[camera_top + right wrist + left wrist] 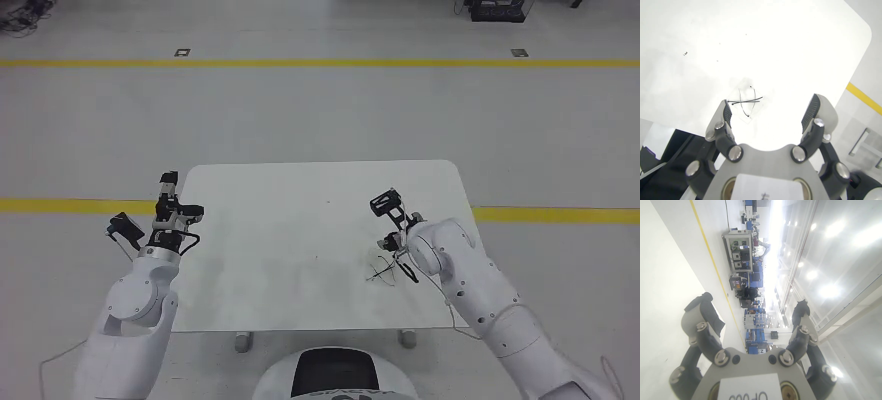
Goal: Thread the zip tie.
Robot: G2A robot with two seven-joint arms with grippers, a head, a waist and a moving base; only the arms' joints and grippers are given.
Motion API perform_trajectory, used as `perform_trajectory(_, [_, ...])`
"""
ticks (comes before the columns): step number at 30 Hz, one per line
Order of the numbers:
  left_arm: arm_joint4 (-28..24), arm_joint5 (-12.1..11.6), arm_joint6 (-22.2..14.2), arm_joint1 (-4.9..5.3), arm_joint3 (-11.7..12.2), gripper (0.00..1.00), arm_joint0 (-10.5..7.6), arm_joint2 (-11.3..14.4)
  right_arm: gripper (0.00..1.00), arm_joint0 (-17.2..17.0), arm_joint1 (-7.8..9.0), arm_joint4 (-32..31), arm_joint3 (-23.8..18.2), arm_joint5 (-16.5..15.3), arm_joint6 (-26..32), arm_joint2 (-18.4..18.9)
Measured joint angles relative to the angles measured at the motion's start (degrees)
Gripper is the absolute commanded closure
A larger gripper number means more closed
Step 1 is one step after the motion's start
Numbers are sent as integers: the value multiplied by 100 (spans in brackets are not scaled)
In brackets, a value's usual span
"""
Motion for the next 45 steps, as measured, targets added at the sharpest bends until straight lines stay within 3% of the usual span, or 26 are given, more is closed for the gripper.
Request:
perform_trajectory(6, [0,0,0,0,0,0,0,0,0,-2,0,-2,1,1,1,-1])
perform_trajectory(10, [0,0,0,0,0,0,0,0,0,38,-53,-117,262,134,121,-183])
perform_trajectory(19, [0,0,0,0,0,0,0,0,0,547,-267,868,1062,125,771,-471])
perform_trajectory(45, [0,0,0,0,0,0,0,0,0,517,-353,1076,1323,91,455,-663])
